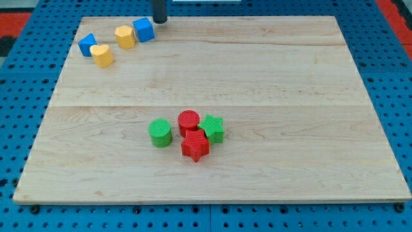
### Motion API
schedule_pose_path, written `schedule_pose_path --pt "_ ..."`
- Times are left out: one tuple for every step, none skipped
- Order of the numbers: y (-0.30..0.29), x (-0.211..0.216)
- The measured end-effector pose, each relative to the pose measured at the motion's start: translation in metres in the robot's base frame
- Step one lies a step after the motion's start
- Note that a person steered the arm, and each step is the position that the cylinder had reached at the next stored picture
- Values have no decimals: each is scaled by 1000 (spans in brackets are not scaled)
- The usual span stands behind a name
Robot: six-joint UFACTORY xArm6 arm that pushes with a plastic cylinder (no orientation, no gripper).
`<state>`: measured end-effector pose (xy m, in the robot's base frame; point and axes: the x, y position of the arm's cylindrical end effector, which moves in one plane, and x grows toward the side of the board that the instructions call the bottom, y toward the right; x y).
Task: Move the heart into the red blocks
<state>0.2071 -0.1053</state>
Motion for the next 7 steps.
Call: schedule_pose_path --pt "-2 13" --pt "-13 32" --pt "-25 -7" --pt "-34 -16" --pt "-68 -14" --pt "-138 1" --pt "-166 34"
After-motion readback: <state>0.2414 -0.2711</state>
